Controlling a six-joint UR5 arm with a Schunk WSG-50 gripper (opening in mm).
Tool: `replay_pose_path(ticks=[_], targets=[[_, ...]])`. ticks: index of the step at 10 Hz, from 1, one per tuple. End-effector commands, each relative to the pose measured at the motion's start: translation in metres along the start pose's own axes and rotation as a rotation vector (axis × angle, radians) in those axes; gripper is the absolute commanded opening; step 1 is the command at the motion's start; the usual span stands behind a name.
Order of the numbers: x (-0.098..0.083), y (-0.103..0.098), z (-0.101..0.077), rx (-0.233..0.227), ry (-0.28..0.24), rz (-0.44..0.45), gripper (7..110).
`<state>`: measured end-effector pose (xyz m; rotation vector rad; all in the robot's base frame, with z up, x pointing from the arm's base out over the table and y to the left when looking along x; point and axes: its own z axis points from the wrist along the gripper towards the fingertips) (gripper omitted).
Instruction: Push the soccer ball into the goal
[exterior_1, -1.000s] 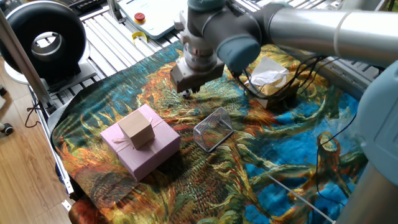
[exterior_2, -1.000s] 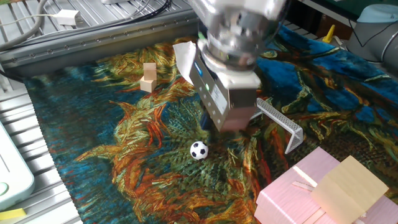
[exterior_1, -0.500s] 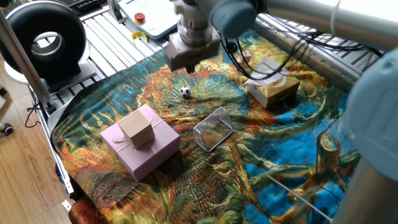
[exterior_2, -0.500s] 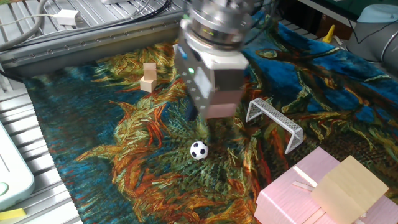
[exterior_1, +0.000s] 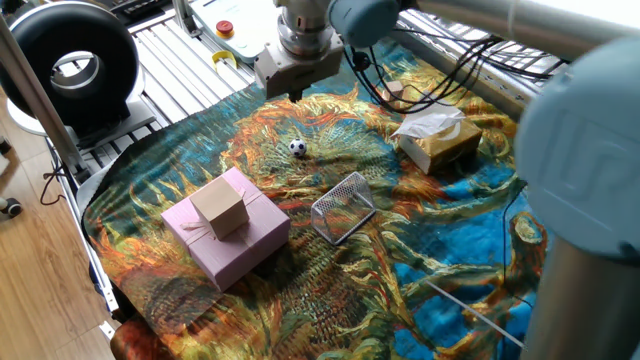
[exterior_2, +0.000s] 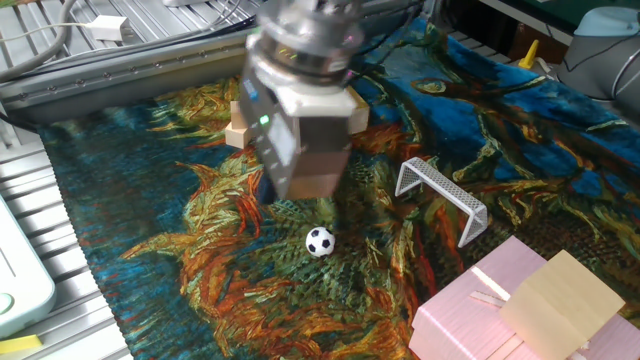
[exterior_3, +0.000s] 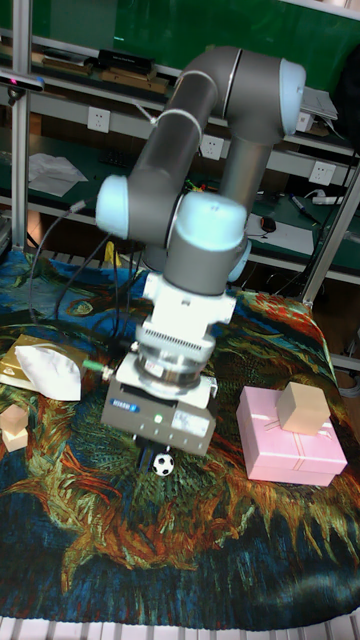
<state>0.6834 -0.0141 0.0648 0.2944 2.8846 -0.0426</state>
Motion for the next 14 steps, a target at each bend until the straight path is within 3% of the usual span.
replay_pose_path(ticks=[1,5,8,14], targets=[[-0.015,0.003,0.026,-0.033,-0.022,0.013,7],[0.007,0.020,0.047,-0.035,0.004,0.055,7],[0.024,0.031,0.052,-0.032,0.017,0.079,7],[0.033,0.025,0.058,-0.007,0.024,0.071,7]])
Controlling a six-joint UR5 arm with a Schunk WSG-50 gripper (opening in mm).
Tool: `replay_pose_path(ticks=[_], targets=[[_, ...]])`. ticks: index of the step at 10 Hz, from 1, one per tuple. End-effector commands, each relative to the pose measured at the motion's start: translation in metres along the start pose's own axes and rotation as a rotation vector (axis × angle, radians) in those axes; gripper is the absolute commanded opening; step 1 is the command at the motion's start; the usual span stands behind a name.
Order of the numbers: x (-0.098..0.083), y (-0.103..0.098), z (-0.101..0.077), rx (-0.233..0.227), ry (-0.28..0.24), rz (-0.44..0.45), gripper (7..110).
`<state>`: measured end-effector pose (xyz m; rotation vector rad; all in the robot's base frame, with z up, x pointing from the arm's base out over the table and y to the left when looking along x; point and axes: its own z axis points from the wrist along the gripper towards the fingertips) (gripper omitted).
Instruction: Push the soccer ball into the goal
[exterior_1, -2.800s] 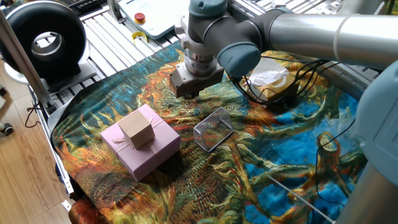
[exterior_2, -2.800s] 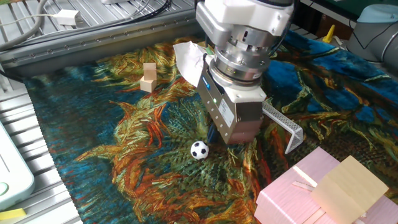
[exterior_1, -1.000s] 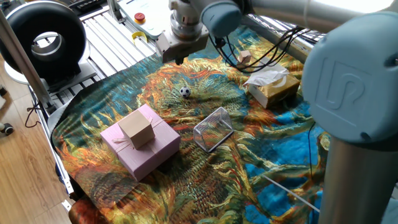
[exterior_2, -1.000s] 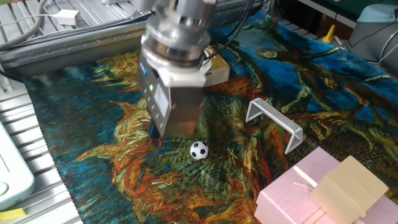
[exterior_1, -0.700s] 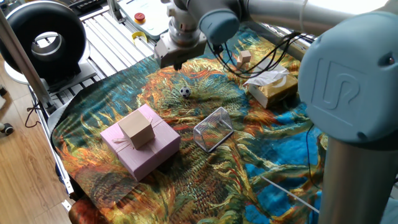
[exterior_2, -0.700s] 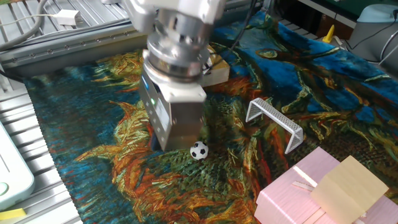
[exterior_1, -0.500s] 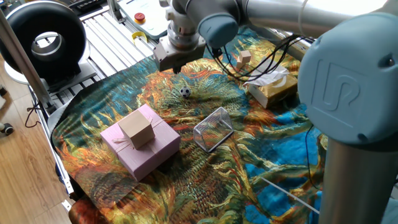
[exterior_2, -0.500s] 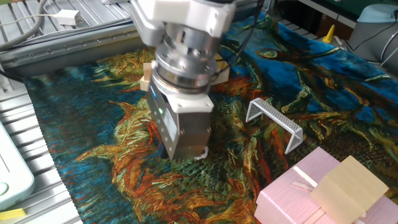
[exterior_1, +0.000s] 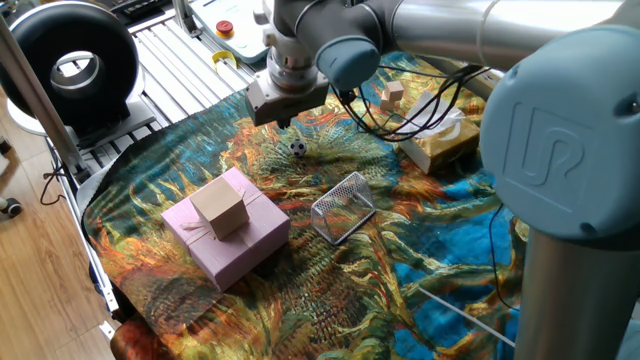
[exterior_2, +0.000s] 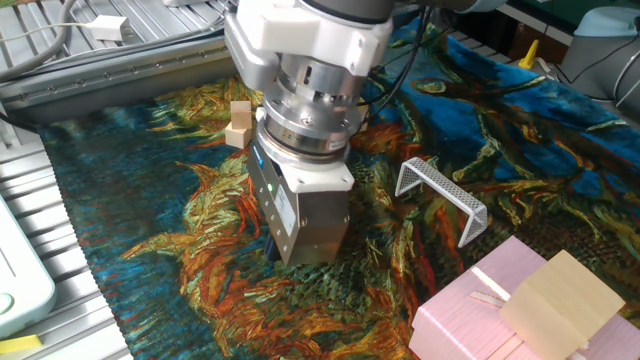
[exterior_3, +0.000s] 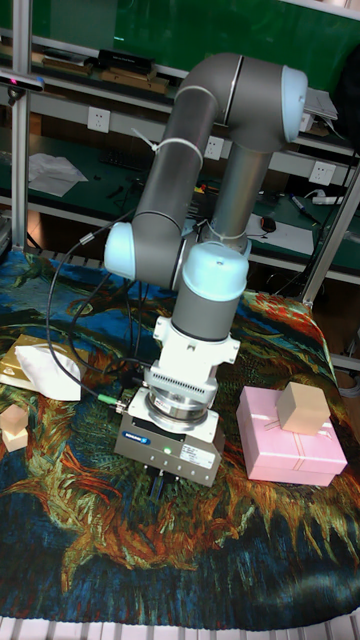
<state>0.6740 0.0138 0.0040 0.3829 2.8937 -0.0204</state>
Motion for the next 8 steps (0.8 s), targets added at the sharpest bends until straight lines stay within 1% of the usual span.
replay_pose_path(ticks=[1,2,4,6,8], targets=[[0.006,-0.003,0.004,0.006,0.004,0.009,7],[0.009,-0.006,0.005,0.016,0.007,0.010,7],[0.015,-0.005,0.003,0.021,0.013,0.022,7],[0.022,-0.005,-0.006,0.033,0.027,0.036,7],[0.025,-0.006,-0.010,0.032,0.034,0.039,7]])
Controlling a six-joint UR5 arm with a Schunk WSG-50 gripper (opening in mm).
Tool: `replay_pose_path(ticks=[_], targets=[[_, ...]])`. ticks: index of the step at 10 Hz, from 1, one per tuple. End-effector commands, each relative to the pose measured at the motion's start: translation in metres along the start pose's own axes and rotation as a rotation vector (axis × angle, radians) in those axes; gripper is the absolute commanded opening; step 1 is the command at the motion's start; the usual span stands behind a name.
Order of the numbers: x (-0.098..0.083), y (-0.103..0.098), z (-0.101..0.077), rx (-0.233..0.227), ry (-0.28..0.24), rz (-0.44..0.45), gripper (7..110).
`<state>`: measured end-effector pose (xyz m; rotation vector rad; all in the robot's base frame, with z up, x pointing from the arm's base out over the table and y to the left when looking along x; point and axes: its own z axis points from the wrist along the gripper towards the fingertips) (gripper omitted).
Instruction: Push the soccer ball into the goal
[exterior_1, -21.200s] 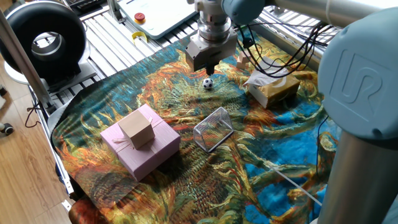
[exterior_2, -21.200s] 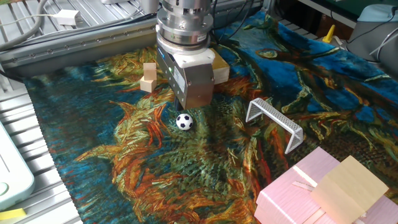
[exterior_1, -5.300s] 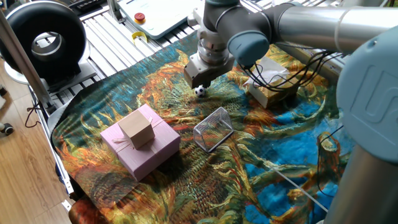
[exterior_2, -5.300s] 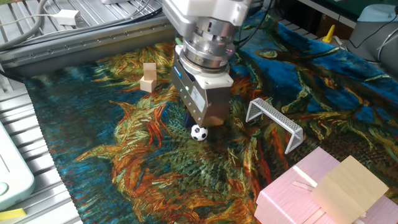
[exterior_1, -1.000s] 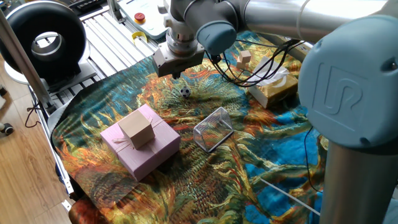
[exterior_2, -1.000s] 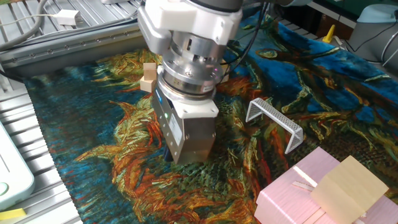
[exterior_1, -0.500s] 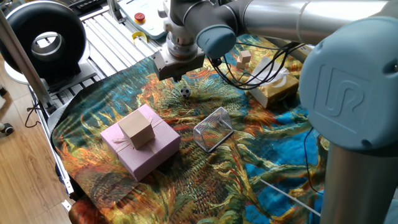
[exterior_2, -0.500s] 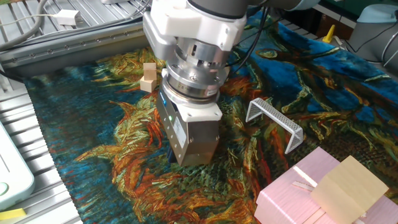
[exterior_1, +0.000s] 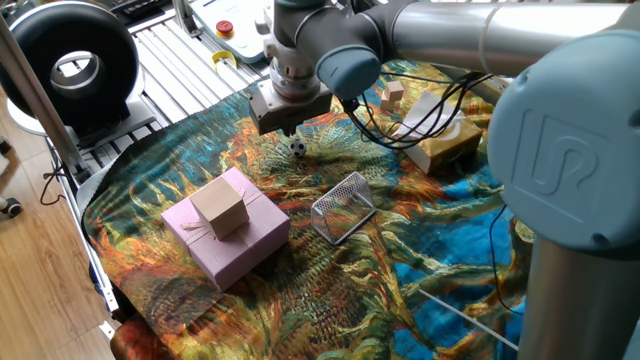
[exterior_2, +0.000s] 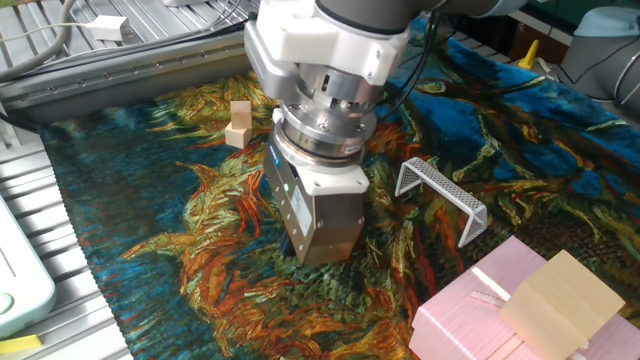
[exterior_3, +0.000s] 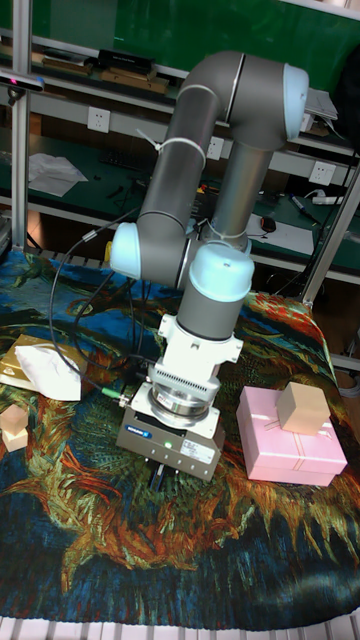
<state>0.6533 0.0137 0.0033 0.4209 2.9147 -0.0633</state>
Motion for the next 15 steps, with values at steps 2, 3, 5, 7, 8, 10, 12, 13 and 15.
replay_pose_path(ticks=[2,3,5,7,8,10,12,13,15], targets=[[0.008,-0.003,-0.005,-0.004,0.011,0.023,7],[0.009,-0.003,-0.005,-0.004,0.011,0.025,7],[0.014,-0.002,-0.007,-0.001,0.016,0.034,7],[0.018,-0.002,-0.008,0.004,0.016,0.044,7],[0.020,-0.002,-0.008,0.005,0.016,0.048,7],[0.024,-0.005,-0.011,0.010,0.020,0.052,7],[0.028,-0.011,-0.013,0.013,0.019,0.053,7],[0.029,-0.014,-0.014,0.016,0.020,0.054,7],[0.034,-0.015,-0.018,0.022,0.026,0.074,7]])
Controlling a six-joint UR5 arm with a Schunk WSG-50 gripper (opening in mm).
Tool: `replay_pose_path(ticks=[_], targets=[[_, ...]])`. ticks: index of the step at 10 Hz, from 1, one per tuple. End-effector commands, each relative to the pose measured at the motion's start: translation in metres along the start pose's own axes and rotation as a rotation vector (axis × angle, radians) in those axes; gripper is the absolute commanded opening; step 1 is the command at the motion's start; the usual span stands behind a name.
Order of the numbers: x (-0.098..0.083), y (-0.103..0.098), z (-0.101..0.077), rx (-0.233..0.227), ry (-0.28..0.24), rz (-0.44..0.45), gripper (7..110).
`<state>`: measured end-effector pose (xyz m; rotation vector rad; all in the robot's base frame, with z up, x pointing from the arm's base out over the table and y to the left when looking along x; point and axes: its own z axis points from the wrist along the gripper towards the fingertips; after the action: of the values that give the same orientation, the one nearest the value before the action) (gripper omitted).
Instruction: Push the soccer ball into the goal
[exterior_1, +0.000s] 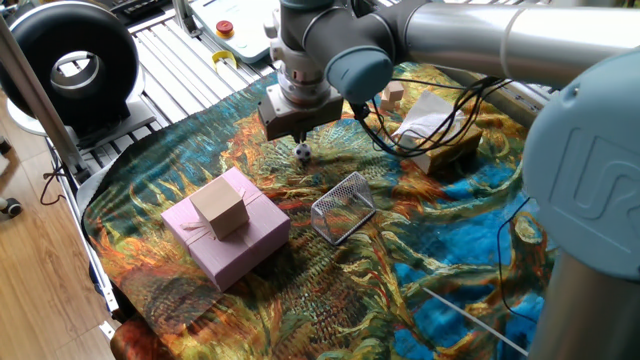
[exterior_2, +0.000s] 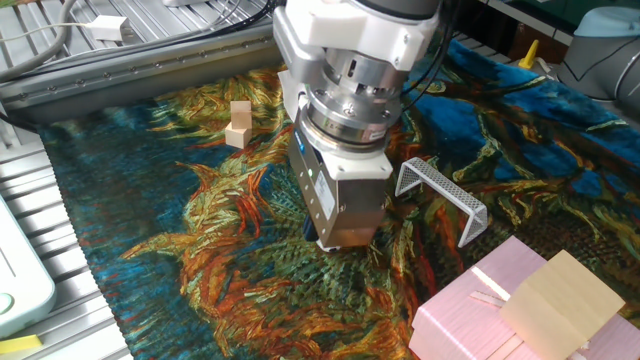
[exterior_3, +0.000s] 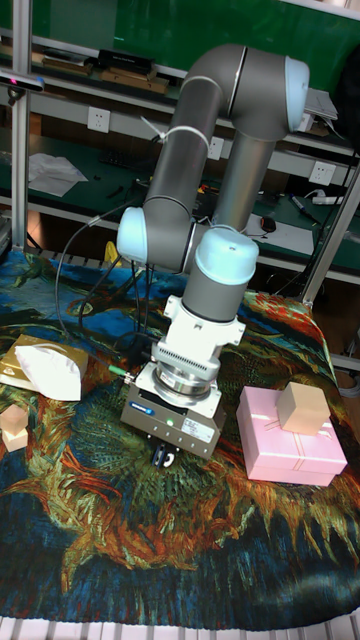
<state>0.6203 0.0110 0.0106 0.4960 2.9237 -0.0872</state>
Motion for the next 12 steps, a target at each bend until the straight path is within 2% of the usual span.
replay_pose_path(ticks=[1,7,12], targets=[[0.008,-0.004,-0.008,0.000,0.012,0.034,7],[0.015,-0.004,-0.006,0.016,0.005,0.052,7],[0.032,-0.007,-0.005,0.038,-0.016,0.090,7]])
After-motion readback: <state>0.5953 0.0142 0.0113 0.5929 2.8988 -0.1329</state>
